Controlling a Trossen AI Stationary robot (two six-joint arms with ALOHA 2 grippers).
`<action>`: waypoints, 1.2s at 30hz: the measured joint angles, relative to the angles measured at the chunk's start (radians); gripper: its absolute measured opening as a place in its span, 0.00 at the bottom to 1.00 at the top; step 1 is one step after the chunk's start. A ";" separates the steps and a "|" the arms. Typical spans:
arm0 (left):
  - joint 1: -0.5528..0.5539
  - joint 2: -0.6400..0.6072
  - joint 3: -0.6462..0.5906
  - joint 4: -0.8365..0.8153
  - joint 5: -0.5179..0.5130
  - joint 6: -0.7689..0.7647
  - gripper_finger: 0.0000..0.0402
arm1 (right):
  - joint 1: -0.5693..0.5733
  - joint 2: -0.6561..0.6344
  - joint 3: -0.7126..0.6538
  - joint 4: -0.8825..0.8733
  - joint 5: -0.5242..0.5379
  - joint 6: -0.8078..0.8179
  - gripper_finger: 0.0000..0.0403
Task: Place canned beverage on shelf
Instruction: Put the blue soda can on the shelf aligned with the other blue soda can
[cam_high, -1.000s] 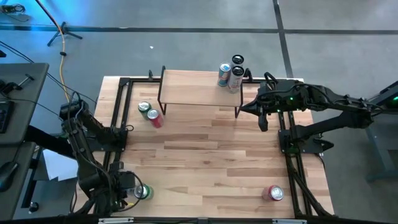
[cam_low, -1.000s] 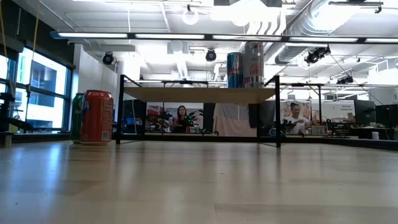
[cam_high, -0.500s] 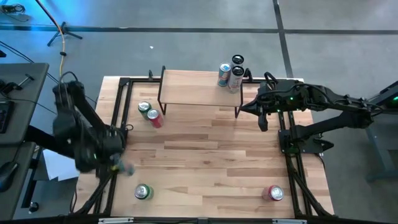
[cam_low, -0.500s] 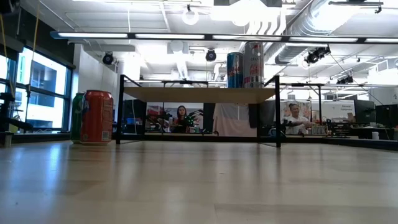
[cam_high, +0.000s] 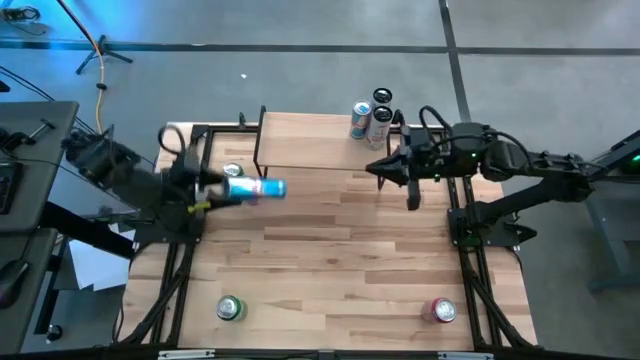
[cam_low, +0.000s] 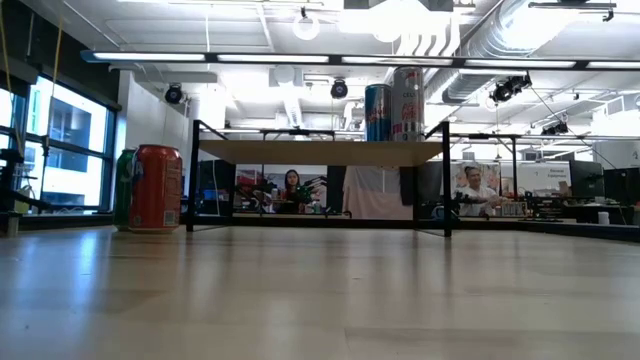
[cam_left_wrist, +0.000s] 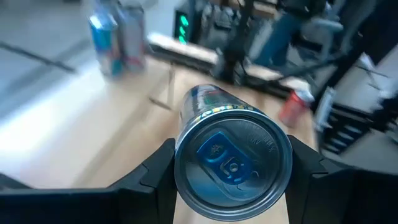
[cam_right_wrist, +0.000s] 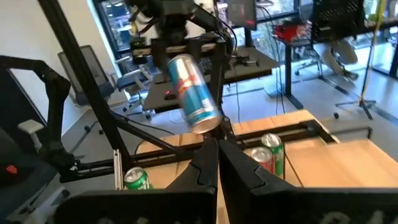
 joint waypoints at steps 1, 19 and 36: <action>0.036 0.000 0.014 0.011 0.001 0.053 0.40 | 0.004 0.020 0.020 -0.001 0.001 -0.011 0.00; 0.502 0.150 0.068 0.168 0.416 0.558 0.40 | 0.020 0.377 0.475 -0.289 0.095 -0.159 0.16; 0.552 0.196 0.068 0.179 0.524 0.555 0.41 | 0.022 0.619 0.669 -0.490 0.204 -0.296 0.93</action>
